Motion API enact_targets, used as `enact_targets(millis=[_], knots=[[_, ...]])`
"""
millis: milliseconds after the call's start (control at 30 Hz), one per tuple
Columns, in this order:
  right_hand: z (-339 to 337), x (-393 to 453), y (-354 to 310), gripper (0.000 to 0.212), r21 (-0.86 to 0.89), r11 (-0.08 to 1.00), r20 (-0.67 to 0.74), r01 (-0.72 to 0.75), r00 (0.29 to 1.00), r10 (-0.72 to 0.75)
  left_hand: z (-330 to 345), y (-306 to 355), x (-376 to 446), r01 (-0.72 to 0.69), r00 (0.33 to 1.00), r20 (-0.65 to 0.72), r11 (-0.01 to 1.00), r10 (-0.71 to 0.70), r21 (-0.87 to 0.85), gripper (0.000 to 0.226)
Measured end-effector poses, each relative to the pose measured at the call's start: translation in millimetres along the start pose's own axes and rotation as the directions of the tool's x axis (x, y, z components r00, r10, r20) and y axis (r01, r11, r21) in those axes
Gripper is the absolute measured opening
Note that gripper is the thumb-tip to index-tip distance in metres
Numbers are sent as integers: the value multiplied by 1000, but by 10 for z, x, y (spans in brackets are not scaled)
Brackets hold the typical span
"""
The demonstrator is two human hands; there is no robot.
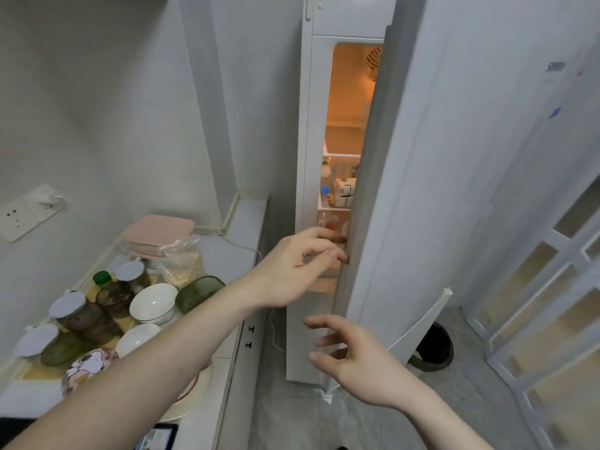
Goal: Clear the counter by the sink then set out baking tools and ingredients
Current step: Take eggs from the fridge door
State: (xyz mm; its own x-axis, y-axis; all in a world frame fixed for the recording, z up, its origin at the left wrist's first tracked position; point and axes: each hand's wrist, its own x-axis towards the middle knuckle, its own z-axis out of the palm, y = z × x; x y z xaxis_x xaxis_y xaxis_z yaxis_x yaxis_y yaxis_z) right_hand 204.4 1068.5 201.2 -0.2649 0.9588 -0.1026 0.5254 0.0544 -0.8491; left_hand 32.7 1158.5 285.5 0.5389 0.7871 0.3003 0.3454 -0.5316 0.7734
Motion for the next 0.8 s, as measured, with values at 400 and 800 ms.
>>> enact_targets(millis=[400, 800], knots=[[194, 83, 89, 52, -100, 992, -144, -81, 987, 67, 275, 376, 0, -69, 922, 371, 988, 115, -135, 31], [-269, -87, 133, 46, -24, 999, -414, -38, 910, 25, 176, -268, 232, 70, 988, 130, 990, -86, 125, 28]])
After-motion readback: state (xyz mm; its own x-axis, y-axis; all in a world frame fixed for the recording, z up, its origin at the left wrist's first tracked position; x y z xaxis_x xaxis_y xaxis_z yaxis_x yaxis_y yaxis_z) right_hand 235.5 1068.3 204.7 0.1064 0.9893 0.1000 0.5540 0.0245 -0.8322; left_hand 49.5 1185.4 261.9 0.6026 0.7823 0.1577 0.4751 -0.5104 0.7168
